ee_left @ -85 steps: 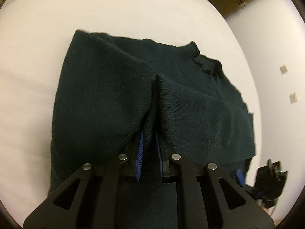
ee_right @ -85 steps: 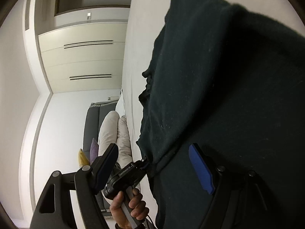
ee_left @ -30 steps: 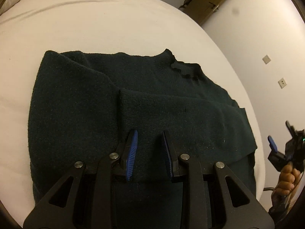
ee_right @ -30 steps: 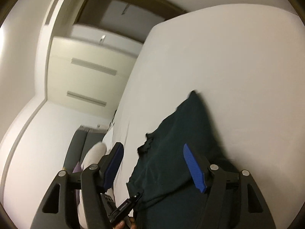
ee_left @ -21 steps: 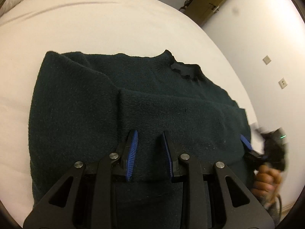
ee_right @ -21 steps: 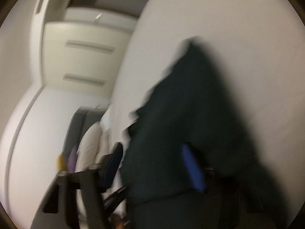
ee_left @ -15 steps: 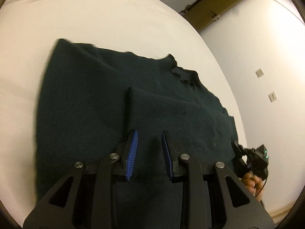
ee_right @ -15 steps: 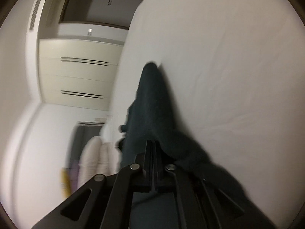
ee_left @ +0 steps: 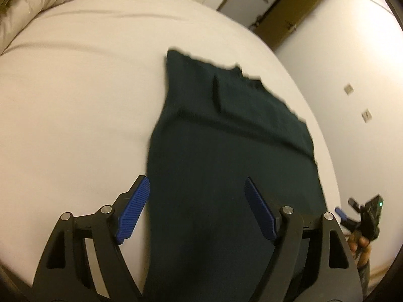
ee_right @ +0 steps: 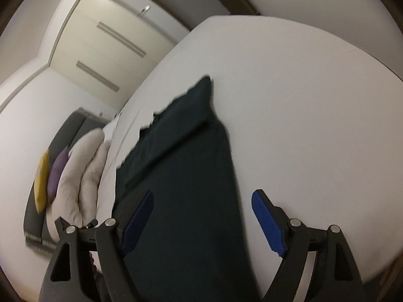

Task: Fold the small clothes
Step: 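Grasp the sweater hem with both tools and lift it toward the collar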

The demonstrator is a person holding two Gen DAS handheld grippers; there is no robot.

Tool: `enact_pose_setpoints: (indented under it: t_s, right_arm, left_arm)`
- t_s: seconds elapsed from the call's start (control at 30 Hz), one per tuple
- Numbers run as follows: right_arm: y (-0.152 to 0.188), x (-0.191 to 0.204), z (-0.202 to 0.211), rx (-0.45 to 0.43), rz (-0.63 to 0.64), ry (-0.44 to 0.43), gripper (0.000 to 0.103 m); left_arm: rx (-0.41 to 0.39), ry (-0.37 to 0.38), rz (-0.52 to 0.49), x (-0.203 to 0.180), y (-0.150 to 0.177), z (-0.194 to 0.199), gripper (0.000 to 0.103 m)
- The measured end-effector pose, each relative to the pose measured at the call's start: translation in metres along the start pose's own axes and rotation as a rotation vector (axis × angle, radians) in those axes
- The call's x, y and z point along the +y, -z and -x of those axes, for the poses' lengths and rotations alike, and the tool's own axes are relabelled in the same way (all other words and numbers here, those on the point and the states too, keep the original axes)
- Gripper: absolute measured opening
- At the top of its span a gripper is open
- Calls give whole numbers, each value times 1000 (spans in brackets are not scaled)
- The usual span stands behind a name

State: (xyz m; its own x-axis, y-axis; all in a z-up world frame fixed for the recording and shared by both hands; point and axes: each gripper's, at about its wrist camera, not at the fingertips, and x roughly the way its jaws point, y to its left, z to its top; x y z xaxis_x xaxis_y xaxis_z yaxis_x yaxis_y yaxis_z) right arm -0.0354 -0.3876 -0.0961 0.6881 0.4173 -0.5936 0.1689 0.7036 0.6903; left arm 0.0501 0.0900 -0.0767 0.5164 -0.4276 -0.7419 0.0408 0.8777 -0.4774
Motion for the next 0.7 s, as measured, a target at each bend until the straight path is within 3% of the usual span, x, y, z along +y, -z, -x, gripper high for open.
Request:
enact_pose_setpoints:
  t_s: [0.23,0.37,0.47,0.7]
  right_arm:
    - [48,-26,9,97,9,22,77]
    - [58,-21,3,132,33,12,70]
    - [64,-19,-4,180,22,-20,63]
    - [76,-19,-9,236,4,-70,59]
  left_arm:
    - [76,-7,42,22,74,24,77]
    - [92,-23,55,27,85,23,77]
    - [128,-39,12,23,91,23,77]
    - [147,21,25,28,107,25,77]
